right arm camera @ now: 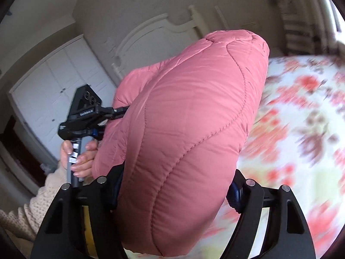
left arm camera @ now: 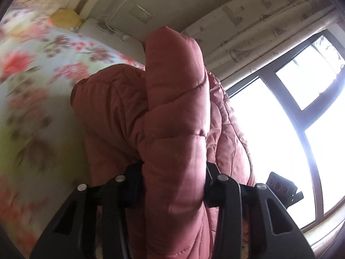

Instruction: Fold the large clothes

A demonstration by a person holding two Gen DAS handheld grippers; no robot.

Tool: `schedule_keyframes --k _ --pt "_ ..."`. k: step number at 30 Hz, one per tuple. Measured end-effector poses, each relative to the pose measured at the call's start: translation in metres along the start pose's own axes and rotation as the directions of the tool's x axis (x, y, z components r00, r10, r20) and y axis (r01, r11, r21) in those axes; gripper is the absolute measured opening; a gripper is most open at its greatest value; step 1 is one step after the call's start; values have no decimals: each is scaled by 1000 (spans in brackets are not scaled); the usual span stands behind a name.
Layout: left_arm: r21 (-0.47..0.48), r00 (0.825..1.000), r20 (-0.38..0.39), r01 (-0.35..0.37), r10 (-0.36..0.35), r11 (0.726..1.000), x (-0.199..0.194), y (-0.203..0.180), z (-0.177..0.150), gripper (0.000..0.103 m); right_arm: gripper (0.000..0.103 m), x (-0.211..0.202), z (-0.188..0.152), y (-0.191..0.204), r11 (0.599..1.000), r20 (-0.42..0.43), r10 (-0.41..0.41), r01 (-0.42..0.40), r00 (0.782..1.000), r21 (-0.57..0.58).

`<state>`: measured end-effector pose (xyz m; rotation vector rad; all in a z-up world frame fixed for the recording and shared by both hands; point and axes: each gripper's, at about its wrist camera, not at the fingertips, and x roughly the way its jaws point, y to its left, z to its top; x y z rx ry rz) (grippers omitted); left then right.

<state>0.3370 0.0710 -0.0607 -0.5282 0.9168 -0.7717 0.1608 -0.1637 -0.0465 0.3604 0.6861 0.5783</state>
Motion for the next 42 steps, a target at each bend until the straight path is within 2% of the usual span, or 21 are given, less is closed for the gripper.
schedule_keyframes --k 2,4,6,7,11,13,15,17,18,20,22,24,26,28,30,31,32,35,37,39,42 --pt "-13 1000 -22 -17 17 1000 25 -5 14 41 74 0 16 -20 999 -4 -22 22 1000 27" --pt "-26 996 -46 -72 71 997 51 -1 21 48 74 -1 26 -42 996 -12 -25 25 1000 80" --pt "-53 992 -44 -124 122 991 74 8 20 64 74 0 34 -67 991 -27 -35 38 999 132" --pt "-61 992 -37 -124 122 990 77 10 19 66 75 4 35 -83 985 -46 -56 63 997 159" --pt "3 981 -5 -194 194 981 79 5 14 79 88 0 36 -107 964 -91 -123 141 988 227" --pt "-9 978 -7 -208 208 978 78 6 10 85 90 -20 42 -85 951 -28 -254 255 967 176" --pt "-37 979 -10 -203 203 978 76 7 12 86 94 -41 44 -42 916 103 -399 392 911 82" --pt "-27 972 11 -236 237 971 63 0 10 86 93 -41 41 -5 922 185 -375 387 908 -31" --pt "-12 963 43 -264 265 964 56 -10 14 86 93 -34 39 15 916 196 -366 389 910 -96" --pt "45 916 199 -364 349 930 32 -47 14 85 93 -9 28 50 863 191 -404 442 895 -244" --pt "120 883 306 -405 355 906 15 -82 18 90 92 25 15 64 783 171 -486 514 857 -350" --pt "210 883 331 -413 333 886 18 -110 24 94 93 52 -6 60 741 120 -549 548 827 -389" --pt "323 890 317 -426 328 845 39 -137 28 95 93 61 -16 65 715 144 -570 575 809 -397" --pt "389 899 269 -430 346 815 78 -147 37 96 93 63 -17 67 717 145 -573 579 807 -389" --pt "377 901 196 -433 386 819 106 -133 40 96 93 60 -17 67 723 136 -572 576 809 -382" --pt "333 894 146 -447 423 830 129 -113 46 96 93 63 -14 65 723 132 -573 575 809 -382" --pt "316 881 118 -471 459 823 146 -96 48 97 93 67 -10 62 722 129 -574 575 808 -384" --pt "318 875 99 -479 474 818 166 -65 52 101 94 65 3 51 731 110 -569 563 815 -386" --pt "330 866 91 -491 491 806 171 -69 57 101 94 69 10 40 727 96 -565 549 820 -413" --pt "365 853 84 -508 516 780 179 -72 59 101 95 75 8 41 708 94 -583 562 807 -429" --pt "375 851 67 -505 520 777 186 -68 63 101 96 77 10 36 723 82 -577 555 813 -411"
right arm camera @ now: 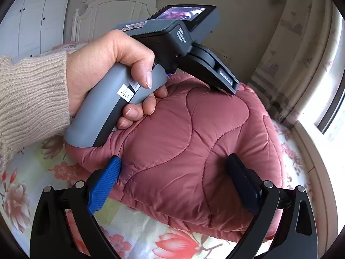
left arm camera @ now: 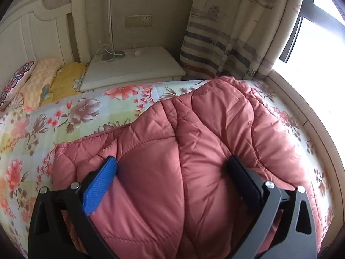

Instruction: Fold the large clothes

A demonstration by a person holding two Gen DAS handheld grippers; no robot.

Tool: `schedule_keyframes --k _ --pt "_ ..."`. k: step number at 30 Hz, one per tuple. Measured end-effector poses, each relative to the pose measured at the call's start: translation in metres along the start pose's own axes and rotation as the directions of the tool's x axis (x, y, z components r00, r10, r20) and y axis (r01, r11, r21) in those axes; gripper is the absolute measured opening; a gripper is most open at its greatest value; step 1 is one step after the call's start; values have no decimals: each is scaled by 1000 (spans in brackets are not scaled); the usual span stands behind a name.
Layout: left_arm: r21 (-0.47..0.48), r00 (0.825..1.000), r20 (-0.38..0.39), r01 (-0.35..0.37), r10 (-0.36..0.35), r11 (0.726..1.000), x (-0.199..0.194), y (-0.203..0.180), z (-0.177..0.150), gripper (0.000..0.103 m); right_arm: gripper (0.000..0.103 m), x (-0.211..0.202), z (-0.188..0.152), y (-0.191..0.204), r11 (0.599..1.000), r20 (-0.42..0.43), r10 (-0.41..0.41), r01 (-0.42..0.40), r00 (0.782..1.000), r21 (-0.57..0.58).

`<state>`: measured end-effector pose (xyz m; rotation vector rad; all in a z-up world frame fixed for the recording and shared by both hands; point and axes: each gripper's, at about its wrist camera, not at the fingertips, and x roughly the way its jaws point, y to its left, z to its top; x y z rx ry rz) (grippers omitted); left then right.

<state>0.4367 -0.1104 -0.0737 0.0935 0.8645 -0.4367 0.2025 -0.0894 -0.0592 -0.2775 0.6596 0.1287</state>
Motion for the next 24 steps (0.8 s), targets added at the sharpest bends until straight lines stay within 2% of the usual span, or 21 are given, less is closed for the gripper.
schedule_keyframes --k 6,10,24 --pt "-24 999 -14 37 -37 999 10 6 3 101 96 5 5 6 1000 -20 -21 20 1000 -15" --pt "-30 999 -8 50 -50 998 10 8 2 101 97 9 5 5 1000 -26 -5 5 1000 -14" --pt "-30 999 -6 50 -50 998 10 8 2 101 97 12 6 1 1000 -35 7 -8 999 -9"
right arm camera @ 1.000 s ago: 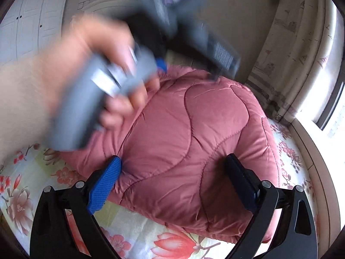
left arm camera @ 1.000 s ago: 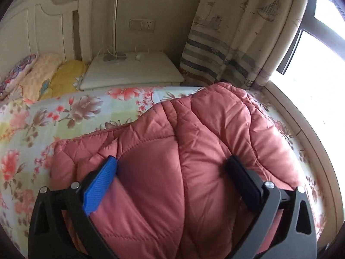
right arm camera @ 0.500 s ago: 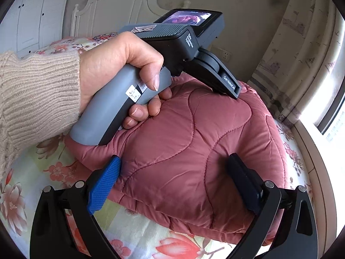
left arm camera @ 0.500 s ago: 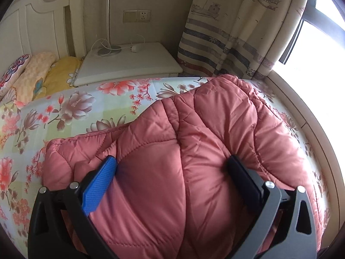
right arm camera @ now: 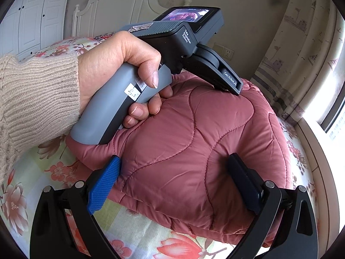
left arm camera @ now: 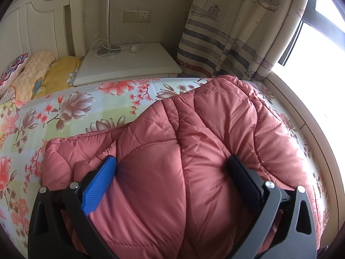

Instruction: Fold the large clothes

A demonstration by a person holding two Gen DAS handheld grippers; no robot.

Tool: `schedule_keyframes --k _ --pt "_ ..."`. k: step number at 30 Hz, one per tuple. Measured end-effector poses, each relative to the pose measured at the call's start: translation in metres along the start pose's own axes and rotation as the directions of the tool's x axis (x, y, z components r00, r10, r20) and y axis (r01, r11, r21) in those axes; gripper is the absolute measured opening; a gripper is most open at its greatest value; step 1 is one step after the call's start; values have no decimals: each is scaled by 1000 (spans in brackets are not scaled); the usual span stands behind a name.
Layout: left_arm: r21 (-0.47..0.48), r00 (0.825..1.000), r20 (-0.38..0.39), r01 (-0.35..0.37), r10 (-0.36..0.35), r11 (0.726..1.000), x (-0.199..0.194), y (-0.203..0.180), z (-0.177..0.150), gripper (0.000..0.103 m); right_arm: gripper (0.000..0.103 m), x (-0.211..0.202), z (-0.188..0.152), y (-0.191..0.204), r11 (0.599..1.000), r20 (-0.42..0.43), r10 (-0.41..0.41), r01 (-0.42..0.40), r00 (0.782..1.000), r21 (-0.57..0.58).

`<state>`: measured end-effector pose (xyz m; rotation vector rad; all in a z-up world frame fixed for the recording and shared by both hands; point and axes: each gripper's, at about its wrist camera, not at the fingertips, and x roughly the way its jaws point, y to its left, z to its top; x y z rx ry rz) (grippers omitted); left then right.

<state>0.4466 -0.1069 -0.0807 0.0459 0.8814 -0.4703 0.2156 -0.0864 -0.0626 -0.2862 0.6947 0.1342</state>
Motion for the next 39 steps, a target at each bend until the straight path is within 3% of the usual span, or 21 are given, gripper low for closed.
schedule_keyframes --k 7,12,15,17,20,22,24,25,27,30,33,39 --pt "5 1000 1 -10 10 1000 0 0 0 101 97 2 0 0 1000 4 5 -5 1000 -2" --pt "25 993 -14 -113 114 993 -18 -11 7 101 99 2 2 0 1000 2 15 -15 1000 -8" --pt "-58 988 99 -113 119 992 -71 -12 4 101 93 -15 1 -13 996 31 93 -94 995 12" --pt "-121 976 198 -68 91 990 -111 -10 -7 101 93 -40 -5 -40 978 97 164 -174 982 110" --pt "-160 964 251 -45 84 986 -138 -11 -32 101 92 -67 -19 -81 960 172 126 -164 977 229" --pt "-126 968 225 -86 113 988 -134 -17 -44 101 84 -73 -29 -108 932 207 94 -158 974 325" --pt "-70 962 147 -223 231 972 -112 -24 -61 101 81 -64 -34 -123 906 179 87 -153 980 395" --pt "-58 960 110 -252 257 966 -101 -24 -67 101 80 -57 -36 -125 902 170 93 -155 981 402" --pt "-96 971 97 -208 217 973 -90 -15 -81 101 81 -36 -38 -121 905 127 117 -158 985 394" --pt "-172 976 103 -170 189 970 -102 -5 -88 101 84 -17 -40 -111 929 71 80 -100 994 357" --pt "-172 952 177 -221 251 960 -132 -13 -102 101 84 -31 -39 -122 908 75 106 -128 991 399" --pt "-143 883 327 -307 337 941 -196 -47 -146 101 87 -97 -51 -137 897 193 7 -91 981 433"
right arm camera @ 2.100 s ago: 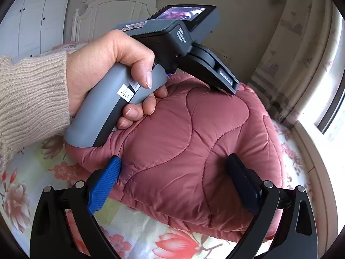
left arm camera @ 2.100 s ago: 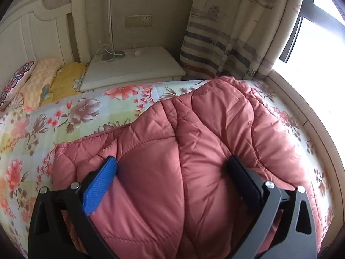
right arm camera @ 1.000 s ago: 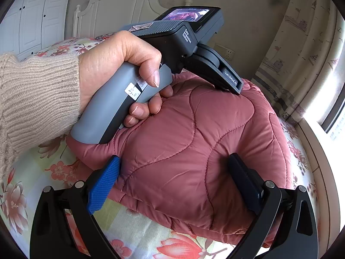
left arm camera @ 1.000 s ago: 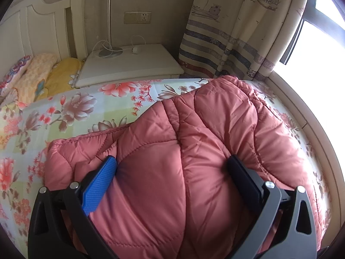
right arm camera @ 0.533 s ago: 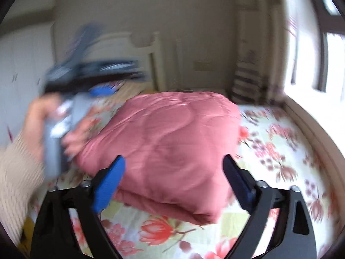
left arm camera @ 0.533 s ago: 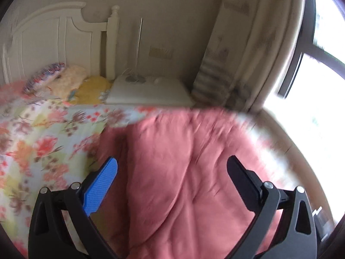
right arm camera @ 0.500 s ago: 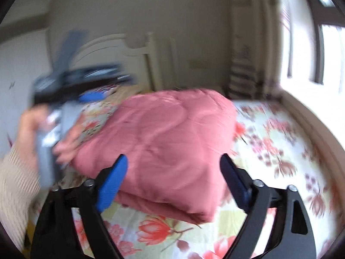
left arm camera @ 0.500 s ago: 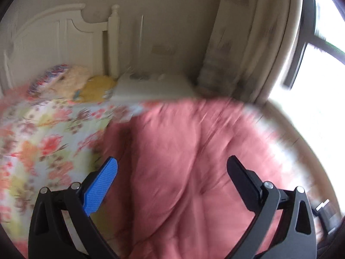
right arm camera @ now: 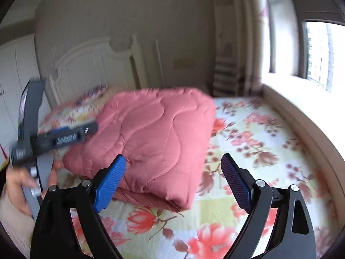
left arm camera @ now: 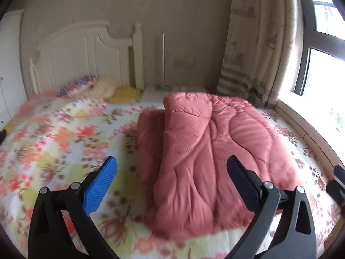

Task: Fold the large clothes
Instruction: 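Open both tools and pull them back from the folded coat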

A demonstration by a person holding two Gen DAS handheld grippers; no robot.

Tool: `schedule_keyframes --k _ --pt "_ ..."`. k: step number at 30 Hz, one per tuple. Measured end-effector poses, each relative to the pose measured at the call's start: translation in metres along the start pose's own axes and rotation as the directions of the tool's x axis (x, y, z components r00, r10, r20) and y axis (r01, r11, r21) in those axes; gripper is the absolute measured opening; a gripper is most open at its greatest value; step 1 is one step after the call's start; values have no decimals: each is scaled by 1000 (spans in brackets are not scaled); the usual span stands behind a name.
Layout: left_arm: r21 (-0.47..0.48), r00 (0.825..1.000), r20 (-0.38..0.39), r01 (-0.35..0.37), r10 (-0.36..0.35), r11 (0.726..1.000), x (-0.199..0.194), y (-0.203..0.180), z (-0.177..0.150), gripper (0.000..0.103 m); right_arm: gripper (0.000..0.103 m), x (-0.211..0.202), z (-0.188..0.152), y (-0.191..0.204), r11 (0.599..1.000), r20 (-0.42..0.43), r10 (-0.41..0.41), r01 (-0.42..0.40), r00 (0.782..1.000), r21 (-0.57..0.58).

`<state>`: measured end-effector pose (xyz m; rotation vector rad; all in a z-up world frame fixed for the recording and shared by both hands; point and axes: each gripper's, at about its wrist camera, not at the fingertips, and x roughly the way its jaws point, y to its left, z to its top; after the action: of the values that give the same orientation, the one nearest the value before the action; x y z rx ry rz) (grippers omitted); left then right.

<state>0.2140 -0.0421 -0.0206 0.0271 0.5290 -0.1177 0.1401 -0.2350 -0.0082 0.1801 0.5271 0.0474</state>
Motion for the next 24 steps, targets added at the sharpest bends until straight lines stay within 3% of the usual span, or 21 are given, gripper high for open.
schedule_keyframes --k 6,10,24 --pt "52 992 126 -31 24 998 -78 -15 -29 101 87 -47 -8 -4 999 61 -43 42 997 27" --pt "30 987 155 -41 36 999 -113 -16 -41 101 87 -75 -13 2 998 97 -68 68 993 9" --pt "46 978 193 -95 85 994 -144 -17 -60 101 87 -97 -24 48 992 153 -14 34 988 -125"
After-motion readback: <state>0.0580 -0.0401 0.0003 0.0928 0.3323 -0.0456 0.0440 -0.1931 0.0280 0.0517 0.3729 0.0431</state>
